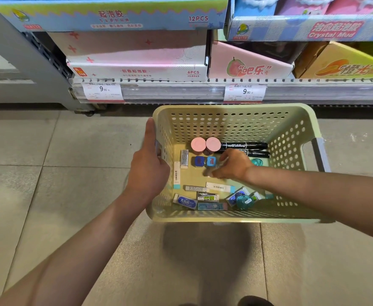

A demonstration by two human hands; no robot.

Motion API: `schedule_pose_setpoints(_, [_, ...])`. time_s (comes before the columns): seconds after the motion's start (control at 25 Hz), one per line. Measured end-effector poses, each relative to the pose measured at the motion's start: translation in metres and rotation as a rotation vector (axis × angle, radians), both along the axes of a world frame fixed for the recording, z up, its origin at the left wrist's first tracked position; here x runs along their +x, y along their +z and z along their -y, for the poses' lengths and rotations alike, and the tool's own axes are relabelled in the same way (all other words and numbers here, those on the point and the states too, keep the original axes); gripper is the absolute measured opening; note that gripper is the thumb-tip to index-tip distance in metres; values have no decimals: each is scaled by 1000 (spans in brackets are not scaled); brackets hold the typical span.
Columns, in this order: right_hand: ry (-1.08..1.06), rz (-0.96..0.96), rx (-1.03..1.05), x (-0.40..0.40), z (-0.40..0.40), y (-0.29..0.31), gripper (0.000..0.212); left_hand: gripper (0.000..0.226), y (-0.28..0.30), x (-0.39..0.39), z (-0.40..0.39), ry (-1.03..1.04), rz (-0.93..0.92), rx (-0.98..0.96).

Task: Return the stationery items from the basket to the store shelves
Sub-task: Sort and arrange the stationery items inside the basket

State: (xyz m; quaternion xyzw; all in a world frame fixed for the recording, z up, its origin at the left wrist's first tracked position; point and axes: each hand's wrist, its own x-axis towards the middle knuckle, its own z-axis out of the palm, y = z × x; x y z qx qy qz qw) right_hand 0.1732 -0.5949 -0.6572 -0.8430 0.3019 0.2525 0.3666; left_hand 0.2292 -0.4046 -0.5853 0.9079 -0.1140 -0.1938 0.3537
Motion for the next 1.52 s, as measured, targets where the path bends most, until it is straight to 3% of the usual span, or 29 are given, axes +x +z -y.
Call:
schedule_pose_setpoints(0.16, [534,-169,-185,-5,25,36,26,79,1,1,0,19,-15,15])
schedule_pose_setpoints(0.32, [715,-334,-274,-31,20,49,37,78,1,0,1,14,-14,23])
schedule_pose_setpoints(0.44, [685,-342,-343,-43,7,34,39,77,-1,0,1,9,9,31])
schedule_pose_setpoints(0.76, [728,-374,-243,-36,12,33,44,77,-4,1,1,8,37,54])
schedule_pose_setpoints(0.88, [601,-305,-60,-26,33,39,49,76,-3,1,1,6,39,44])
schedule_pose_setpoints(1.0, [307,-111,80,-21,49,34,28,76,-5,1,0,4,38,46])
schedule_pose_setpoints(1.12, [166,60,-18,-16,54,22,26,76,-5,2,0,0,42,51])
schedule_pose_setpoints(1.28, [290,114,-146,-9,50,17,48,76,-2,1,0,-8,39,42])
schedule_pose_setpoints(1.52, [401,153,-273,-7,42,6,39,77,-2,1,0,0,25,35])
